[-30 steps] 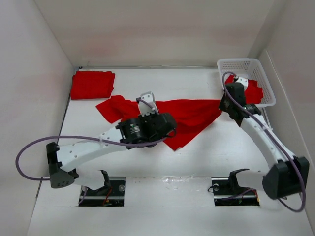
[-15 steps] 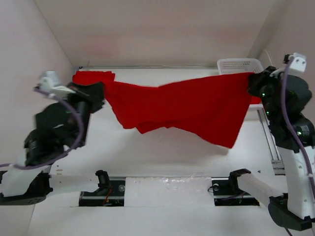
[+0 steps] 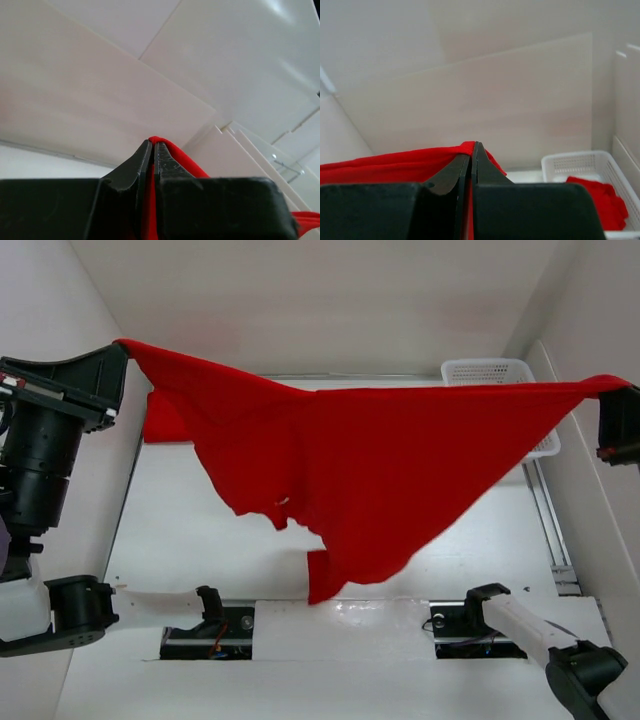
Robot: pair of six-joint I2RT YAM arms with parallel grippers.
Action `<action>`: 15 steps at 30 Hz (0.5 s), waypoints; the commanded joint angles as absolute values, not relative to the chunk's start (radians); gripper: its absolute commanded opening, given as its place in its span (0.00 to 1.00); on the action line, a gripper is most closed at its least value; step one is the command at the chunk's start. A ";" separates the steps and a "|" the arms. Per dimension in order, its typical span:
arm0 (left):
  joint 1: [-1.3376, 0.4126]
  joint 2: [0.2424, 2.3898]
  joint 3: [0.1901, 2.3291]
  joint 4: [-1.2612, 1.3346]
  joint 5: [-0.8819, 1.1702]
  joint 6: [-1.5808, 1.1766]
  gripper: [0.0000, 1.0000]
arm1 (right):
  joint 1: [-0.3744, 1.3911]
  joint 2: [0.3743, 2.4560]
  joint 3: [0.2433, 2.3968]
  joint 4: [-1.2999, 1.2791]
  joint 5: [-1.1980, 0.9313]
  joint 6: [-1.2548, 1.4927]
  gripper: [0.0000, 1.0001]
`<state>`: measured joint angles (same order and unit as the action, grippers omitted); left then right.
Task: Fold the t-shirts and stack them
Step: Flatten out the tshirt
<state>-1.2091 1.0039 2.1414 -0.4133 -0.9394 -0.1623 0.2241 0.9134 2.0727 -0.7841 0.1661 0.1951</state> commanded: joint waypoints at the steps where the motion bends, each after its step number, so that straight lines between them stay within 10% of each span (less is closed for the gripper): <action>1: -1.204 1.013 2.200 -0.385 -0.818 -0.068 0.00 | 0.227 0.911 2.152 -0.810 0.081 0.150 0.00; 15: -1.204 0.992 2.247 -0.371 -0.588 -0.067 0.00 | 0.227 0.805 2.191 -0.824 -0.046 0.190 0.00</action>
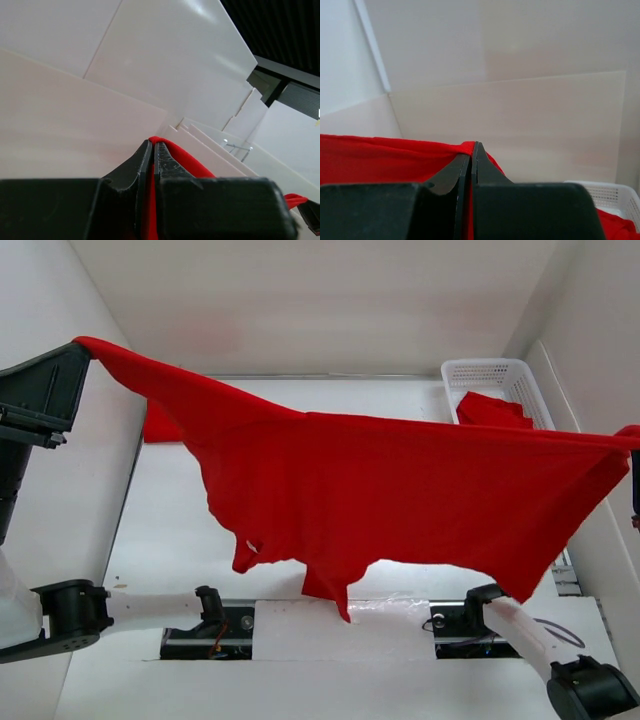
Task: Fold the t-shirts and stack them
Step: Flatten out the tshirt
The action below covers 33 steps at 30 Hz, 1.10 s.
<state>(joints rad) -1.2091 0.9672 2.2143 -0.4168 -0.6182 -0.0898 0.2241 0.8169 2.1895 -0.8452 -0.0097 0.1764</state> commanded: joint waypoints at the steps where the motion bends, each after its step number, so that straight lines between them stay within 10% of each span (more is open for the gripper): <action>1: -1.204 0.992 2.247 -0.371 -0.588 -0.067 0.00 | 0.227 0.795 2.191 -0.824 -0.060 0.190 0.00; 11: -1.204 1.002 1.926 -0.085 -0.992 0.156 0.00 | 0.227 0.785 1.898 -0.763 0.029 0.242 0.00; 17: -1.204 1.051 1.504 1.004 -1.299 0.883 0.00 | 0.227 0.808 1.578 -0.640 0.054 0.279 0.00; 33: -1.204 1.225 1.310 1.127 -1.127 0.868 0.00 | 0.227 0.998 1.368 -0.449 0.094 0.288 0.00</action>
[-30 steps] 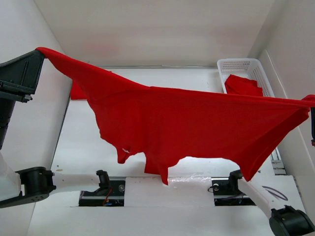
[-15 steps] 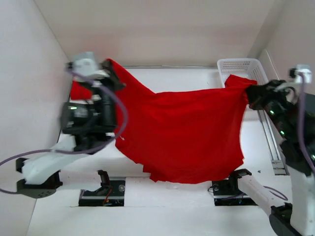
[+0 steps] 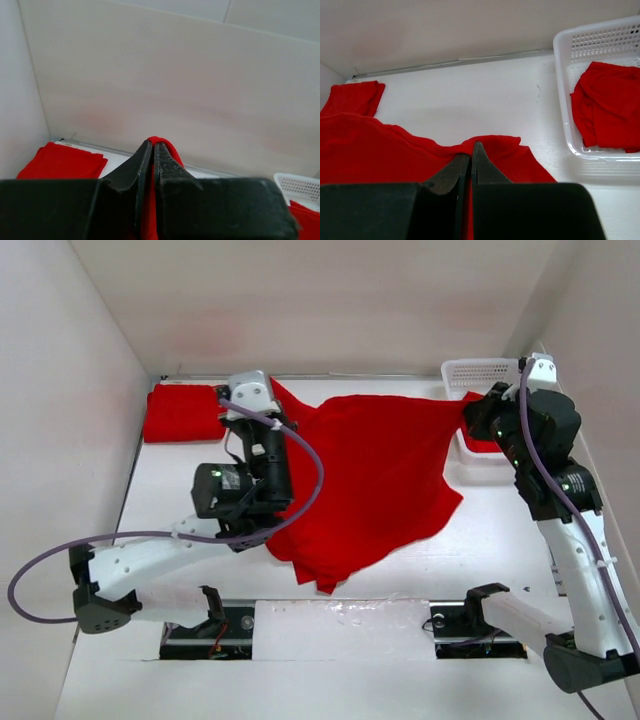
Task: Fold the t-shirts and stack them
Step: Flatten out the tshirt
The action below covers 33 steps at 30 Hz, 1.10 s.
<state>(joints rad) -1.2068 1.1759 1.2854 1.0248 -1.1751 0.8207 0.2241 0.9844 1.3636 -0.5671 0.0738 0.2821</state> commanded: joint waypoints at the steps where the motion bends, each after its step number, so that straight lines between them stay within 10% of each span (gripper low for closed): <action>1: -1.204 1.235 1.310 1.127 -1.127 0.859 0.00 | 0.227 0.999 1.358 -0.449 0.084 0.288 0.00; 19: -1.204 1.420 1.541 0.544 -0.979 0.531 0.00 | 0.227 0.919 1.319 -0.479 0.071 0.307 0.00; 25: -0.555 1.561 1.890 -0.147 -0.056 -0.208 0.00 | 0.236 0.876 1.310 -0.512 0.084 0.307 0.00; 33: -0.477 1.681 1.920 -0.201 -0.112 -0.192 0.00 | 0.236 0.867 1.341 -0.535 0.146 0.307 0.00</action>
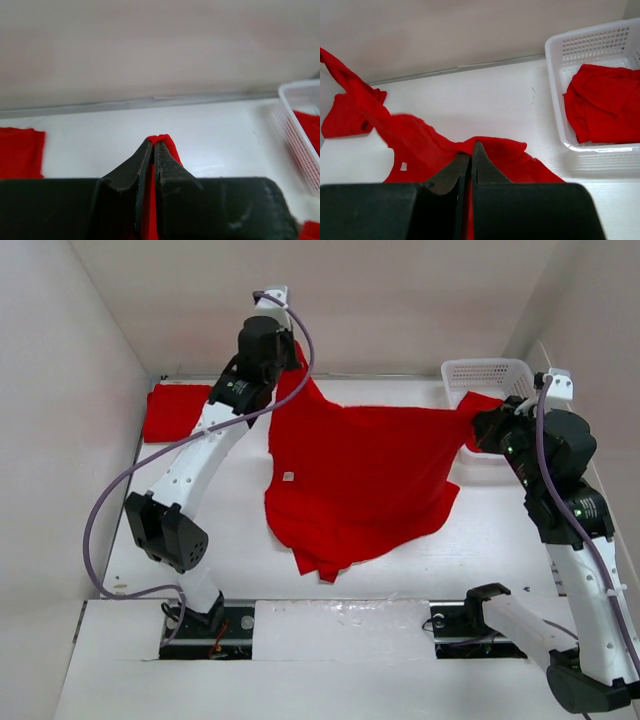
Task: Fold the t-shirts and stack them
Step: Flatten out the tshirt
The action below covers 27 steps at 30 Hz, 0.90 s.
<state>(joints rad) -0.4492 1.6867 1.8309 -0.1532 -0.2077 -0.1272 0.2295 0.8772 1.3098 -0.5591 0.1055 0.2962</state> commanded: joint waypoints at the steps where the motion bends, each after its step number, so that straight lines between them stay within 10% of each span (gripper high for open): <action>1: -0.477 1.681 1.930 -0.212 -0.112 -0.192 0.00 | 0.236 0.876 1.341 -0.535 0.158 0.307 0.00; 16: -0.457 1.320 2.158 -0.339 -0.359 -0.080 0.00 | 0.245 0.855 1.724 -0.615 0.126 0.249 0.00; 27: -0.457 0.950 2.166 -0.339 -0.062 -0.071 0.00 | 0.236 0.707 2.094 -0.758 -0.228 0.209 0.00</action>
